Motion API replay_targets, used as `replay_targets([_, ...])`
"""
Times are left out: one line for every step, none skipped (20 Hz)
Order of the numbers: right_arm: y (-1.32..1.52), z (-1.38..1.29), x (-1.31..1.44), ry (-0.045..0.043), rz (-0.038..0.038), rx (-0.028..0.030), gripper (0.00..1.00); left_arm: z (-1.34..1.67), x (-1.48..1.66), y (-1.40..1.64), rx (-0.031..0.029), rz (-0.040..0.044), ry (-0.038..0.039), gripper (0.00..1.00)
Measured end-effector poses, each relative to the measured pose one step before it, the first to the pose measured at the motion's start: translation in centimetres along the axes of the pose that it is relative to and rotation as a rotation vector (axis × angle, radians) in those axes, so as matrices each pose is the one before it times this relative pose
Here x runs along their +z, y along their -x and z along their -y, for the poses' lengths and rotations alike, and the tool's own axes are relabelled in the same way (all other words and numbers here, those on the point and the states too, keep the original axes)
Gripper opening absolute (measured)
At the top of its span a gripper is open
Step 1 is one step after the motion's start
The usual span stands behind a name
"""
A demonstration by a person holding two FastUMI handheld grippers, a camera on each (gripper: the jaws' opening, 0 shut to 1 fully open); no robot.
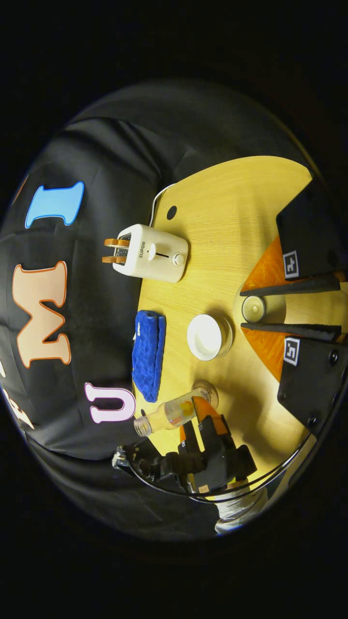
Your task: Open the teacup lid with one hand, grasp the water bottle and pour water into the teacup with the other hand; after pouring, place the water bottle on the coaster and then close the teacup lid.
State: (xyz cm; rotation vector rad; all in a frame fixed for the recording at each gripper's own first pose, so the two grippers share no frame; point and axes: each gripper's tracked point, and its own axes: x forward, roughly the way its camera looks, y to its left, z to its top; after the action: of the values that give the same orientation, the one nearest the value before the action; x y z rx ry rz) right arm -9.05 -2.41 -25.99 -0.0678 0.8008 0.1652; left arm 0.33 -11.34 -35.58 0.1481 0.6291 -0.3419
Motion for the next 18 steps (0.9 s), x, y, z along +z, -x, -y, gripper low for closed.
replay_targets([-0.055, -0.139, 0.271, 0.00799, 0.00309, 0.00323, 0.32, 0.061, -0.064, 0.086, -0.00373, 0.00267, 0.00857, 0.75])
replay_targets([-0.037, -0.146, 0.242, 0.00707, 0.00147, 0.00242, 0.28, 0.002, -0.099, 0.076, -0.00095, -0.00559, 0.00252, 0.75])
replay_targets([-0.137, -0.153, 0.111, 0.00295, 0.00252, 0.00253, 0.32, -0.112, -0.036, 0.078, 0.00031, 0.00155, -0.00210, 0.75])
replay_targets([-0.167, -0.239, 0.353, -0.00010, 0.00203, 0.00399, 0.32, -0.005, -0.142, 0.270, 0.00144, -0.00188, -0.00102, 0.75])
replay_targets([-0.032, -0.177, 0.286, 0.00129, 0.00366, 0.00512, 0.32, 0.003, -0.057, 0.171, -0.00019, -0.00082, 0.00115, 0.75])
replay_targets([-0.145, -0.251, 0.202, 0.00437, 0.00336, 0.00355, 0.32, 0.142, -0.061, 0.220, -0.00703, -0.00056, 0.00447, 0.75])
replay_targets([-0.158, -0.171, 0.280, 0.00575, 0.00258, 0.00390, 0.31, 0.101, -0.089, 0.157, -0.00297, 0.00076, 0.00435, 0.76])
replay_targets([-0.229, -0.207, 0.409, 0.00439, 0.00418, 0.00493, 0.30, 0.150, 0.012, 0.259, -0.00671, 0.00086, 0.00392, 0.83])
replay_targets([-0.202, -0.129, 0.376, 0.00256, 0.00479, 0.00550, 0.30, 0.319, 0.025, 0.433, -0.01170, 0.00922, 0.01135, 0.89])
replay_targets([-0.337, -0.160, 0.496, -0.00040, 0.00588, 0.00481, 0.29, 0.106, 0.133, 0.847, -0.00085, 0.00577, 0.00677, 0.99])
replay_targets([-0.298, -0.206, 0.545, -0.00411, 0.00572, 0.00568, 0.29, -0.245, 0.387, 0.458, 0.00638, 0.01586, 0.00184, 0.99])
replay_targets([-0.557, -0.280, 0.436, -0.00751, 0.00663, 0.00667, 0.28, -0.156, 0.453, 0.794, 0.00913, 0.01477, 0.00152, 0.98])
replay_targets([-0.619, -0.230, 0.426, -0.00644, 0.00601, 0.00948, 0.30, -0.035, 0.983, 1.405, 0.00747, 0.02201, 0.00041, 0.98])
replay_targets([-0.692, -0.262, 0.334, -0.00780, 0.00308, 0.00717, 0.30, -0.187, 0.669, 0.831, 0.00977, 0.01993, -0.00233, 0.97])
replay_targets([-0.905, -0.298, 0.274, -0.01024, 0.00119, 0.00822, 0.31, -0.437, 0.485, 0.908, 0.01222, 0.01851, -0.00130, 0.97])
replay_targets([-0.905, -0.325, 0.182, -0.01386, -0.00238, 0.00894, 0.32, -0.366, 0.642, 0.907, 0.01175, 0.01612, 0.00044, 0.97])
replay_targets([-0.858, -0.322, -0.014, -0.01165, -0.00426, 0.00942, 0.27, -0.186, 0.580, 0.629, 0.00860, 0.01545, 0.00627, 0.97])
replay_targets([-1.012, -0.166, -0.015, -0.00083, -0.00502, 0.00353, 0.27, -0.113, 0.505, 0.711, 0.00322, 0.01116, 0.00645, 0.97])
